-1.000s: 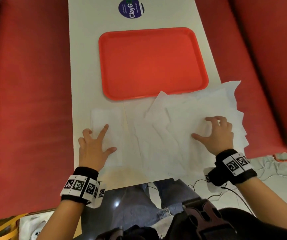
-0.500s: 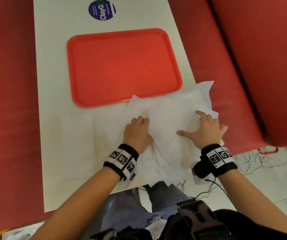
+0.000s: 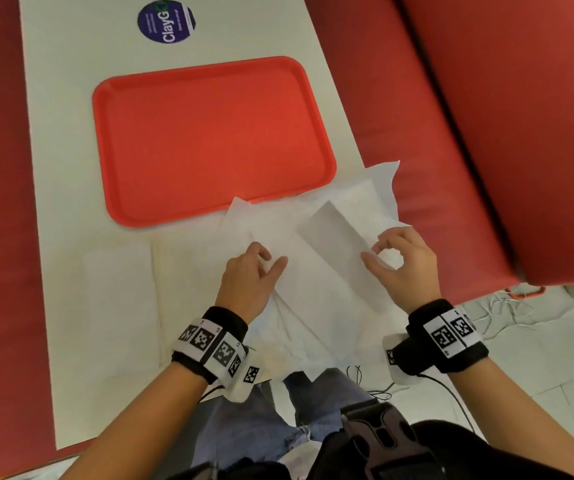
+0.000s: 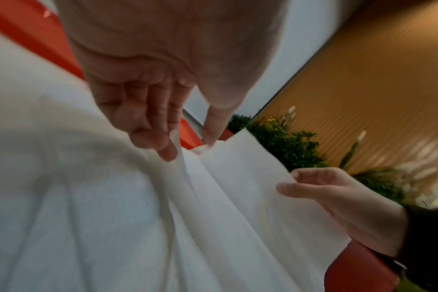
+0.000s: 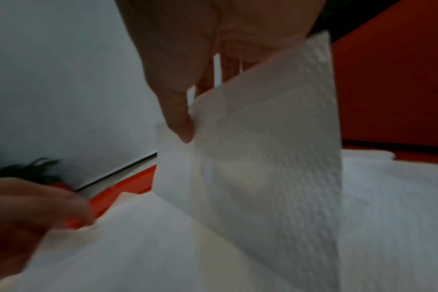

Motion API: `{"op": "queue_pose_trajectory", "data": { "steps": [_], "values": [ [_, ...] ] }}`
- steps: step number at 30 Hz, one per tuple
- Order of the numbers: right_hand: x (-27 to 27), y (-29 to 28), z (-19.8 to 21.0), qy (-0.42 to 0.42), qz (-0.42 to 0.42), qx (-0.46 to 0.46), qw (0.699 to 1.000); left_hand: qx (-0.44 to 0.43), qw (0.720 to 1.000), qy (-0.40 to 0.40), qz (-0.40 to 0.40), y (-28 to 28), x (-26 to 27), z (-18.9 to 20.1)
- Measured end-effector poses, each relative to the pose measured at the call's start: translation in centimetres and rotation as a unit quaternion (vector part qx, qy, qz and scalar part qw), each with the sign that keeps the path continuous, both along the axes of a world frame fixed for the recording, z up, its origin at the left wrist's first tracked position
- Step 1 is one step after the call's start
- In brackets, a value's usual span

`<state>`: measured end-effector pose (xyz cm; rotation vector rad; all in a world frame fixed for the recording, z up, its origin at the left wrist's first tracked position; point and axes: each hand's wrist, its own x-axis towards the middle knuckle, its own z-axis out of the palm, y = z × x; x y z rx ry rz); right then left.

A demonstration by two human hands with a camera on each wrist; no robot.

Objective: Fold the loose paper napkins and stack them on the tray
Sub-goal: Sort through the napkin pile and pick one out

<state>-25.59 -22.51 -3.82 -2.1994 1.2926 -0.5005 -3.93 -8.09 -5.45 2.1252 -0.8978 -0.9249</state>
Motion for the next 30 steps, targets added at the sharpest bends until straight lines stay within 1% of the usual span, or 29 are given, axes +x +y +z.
{"op": "queue_pose_trajectory", "data": {
  "steps": [1,2,4,6,8,10,12,14,16,18,19,21,23,24,27,30],
  "values": [
    [0.1,0.4,0.5,-0.015,0.031,0.004,0.999,0.0,1.0,0.019,0.008,0.0,0.0,-0.4],
    [0.2,0.9,1.0,-0.013,0.064,0.008,0.998,-0.005,0.999,0.028,0.014,0.0,0.1,-0.7],
    [0.6,2.2,1.4,0.009,0.124,0.031,0.992,-0.021,0.999,0.036,0.027,0.1,0.2,-1.2],
    [1.0,3.6,1.1,0.03,0.167,0.055,0.984,-0.043,0.995,0.071,0.057,0.1,0.3,-1.3],
    [1.5,4.8,0.4,0.046,0.197,0.08,0.976,-0.059,0.985,0.134,0.089,0.1,0.6,-1.2],
    [1.9,5.6,-0.5,0.056,0.219,0.103,0.969,-0.074,0.976,0.177,0.105,0.2,0.7,-1.1],
    [2.4,6.1,-1.2,0.055,0.245,0.146,0.957,-0.085,0.972,0.186,0.114,0.3,0.7,-0.9],
    [2.6,6.2,-1.3,0.034,0.262,0.197,0.944,-0.086,0.97,0.19,0.122,0.3,0.7,-0.8],
    [2.5,5.8,-1.1,0.0,0.248,0.213,0.945,-0.08,0.966,0.208,0.129,0.3,0.8,-0.7],
    [2.1,4.9,-1.1,-0.017,0.198,0.181,0.963,-0.075,0.967,0.211,0.123,0.3,0.9,-0.8],
    [1.9,4.3,-1.3,-0.013,0.172,0.157,0.972,-0.075,0.969,0.205,0.114,0.3,0.9,-0.8],
    [1.6,3.2,-1.9,0.032,0.149,0.127,0.98,-0.082,0.975,0.184,0.093,0.3,0.8,-0.6],
    [1.6,2.7,-2.3,0.084,0.168,0.124,0.974,-0.092,0.978,0.17,0.079,0.4,0.7,-0.4],
    [1.9,2.8,-2.2,0.09,0.18,0.129,0.971,-0.098,0.979,0.165,0.073,0.5,0.7,-0.2],
    [3.3,3.8,-1.6,0.043,0.184,0.163,0.968,-0.12,0.977,0.159,0.073,1.3,1.1,0.3],
    [5.2,4.9,-0.6,-0.043,0.169,0.198,0.964,-0.149,0.968,0.168,0.11,2.9,2.3,0.7]
  ]
}}
